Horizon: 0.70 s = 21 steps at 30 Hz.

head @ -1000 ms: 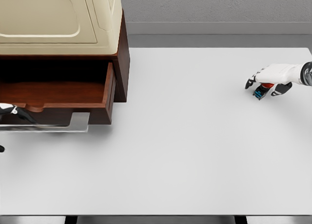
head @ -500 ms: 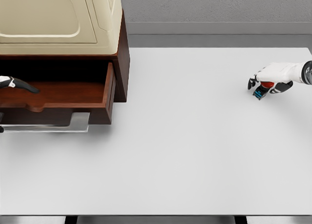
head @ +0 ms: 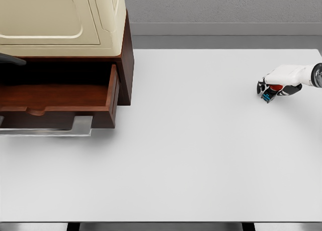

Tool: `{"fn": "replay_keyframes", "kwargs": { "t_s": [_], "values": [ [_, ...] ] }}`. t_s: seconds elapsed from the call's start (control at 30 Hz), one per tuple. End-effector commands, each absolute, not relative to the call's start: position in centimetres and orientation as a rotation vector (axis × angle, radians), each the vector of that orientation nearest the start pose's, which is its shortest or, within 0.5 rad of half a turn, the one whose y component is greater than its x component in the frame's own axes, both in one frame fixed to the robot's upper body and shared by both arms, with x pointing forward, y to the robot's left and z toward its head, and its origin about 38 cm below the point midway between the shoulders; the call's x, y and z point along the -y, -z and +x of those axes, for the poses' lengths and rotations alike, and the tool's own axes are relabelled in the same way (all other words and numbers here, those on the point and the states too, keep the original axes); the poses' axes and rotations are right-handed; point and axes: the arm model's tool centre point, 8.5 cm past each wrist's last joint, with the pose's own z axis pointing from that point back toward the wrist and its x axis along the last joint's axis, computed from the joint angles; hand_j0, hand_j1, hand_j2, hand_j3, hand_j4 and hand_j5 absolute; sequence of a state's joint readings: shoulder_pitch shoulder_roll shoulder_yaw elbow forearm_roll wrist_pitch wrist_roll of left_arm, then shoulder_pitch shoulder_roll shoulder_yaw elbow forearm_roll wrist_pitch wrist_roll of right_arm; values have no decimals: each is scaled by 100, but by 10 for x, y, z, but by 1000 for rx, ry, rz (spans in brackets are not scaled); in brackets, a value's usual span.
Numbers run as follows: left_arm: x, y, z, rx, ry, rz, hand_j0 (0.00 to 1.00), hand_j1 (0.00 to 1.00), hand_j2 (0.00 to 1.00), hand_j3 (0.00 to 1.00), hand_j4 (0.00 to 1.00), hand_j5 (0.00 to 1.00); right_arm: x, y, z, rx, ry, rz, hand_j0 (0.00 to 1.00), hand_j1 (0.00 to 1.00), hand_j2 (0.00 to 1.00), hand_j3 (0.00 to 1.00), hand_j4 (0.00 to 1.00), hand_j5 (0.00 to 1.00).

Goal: Open the cabinet drawer with left arm, and place a switch into the drawer with right arm

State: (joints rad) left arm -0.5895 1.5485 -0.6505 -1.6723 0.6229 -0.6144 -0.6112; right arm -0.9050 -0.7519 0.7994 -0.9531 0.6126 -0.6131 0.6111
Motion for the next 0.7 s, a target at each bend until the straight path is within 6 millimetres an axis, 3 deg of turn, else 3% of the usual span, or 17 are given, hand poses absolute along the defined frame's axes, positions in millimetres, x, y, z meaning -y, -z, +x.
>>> {"fn": "replay_keyframes", "kwargs": {
  "t_s": [0.0,0.03,0.2,0.27,0.33,0.4,0.47,0.53,0.67],
  "values": [
    [-435,-375,331,1484,1659,112,100,100,100,100,100,100,384,-187,500,855,-2108,-545,67,67,67,67,67,67],
    [-435,-373,330,1474,1669,115,100,100,100,100,100,100,384,-188,500,856,-2107,-546,71,71,71,71,71,71],
    [-444,-364,332,1395,1716,172,100,100,100,100,100,100,383,-188,500,856,-2110,-546,74,74,74,74,74,74],
    [-448,-363,333,1388,1708,183,100,100,100,100,100,100,383,-188,500,857,-2109,-546,66,66,66,66,66,66],
    [-448,-363,333,1390,1707,181,100,100,100,100,100,100,383,-188,500,857,-2109,-546,65,65,65,65,65,65],
    [-447,-363,333,1392,1709,180,100,100,100,100,100,100,383,-188,500,859,-2108,-547,57,57,57,57,57,57],
    [-446,-363,333,1394,1711,177,100,100,100,100,100,100,383,-188,500,860,-2107,-546,55,55,55,55,55,55],
    [-446,-363,333,1392,1711,179,100,100,100,100,100,100,383,-189,500,861,-2106,-547,44,44,44,44,44,44],
    [-447,-356,333,1368,1725,180,100,100,100,100,100,100,385,-190,500,862,-2101,-551,42,42,42,42,42,42]
  ]
}}
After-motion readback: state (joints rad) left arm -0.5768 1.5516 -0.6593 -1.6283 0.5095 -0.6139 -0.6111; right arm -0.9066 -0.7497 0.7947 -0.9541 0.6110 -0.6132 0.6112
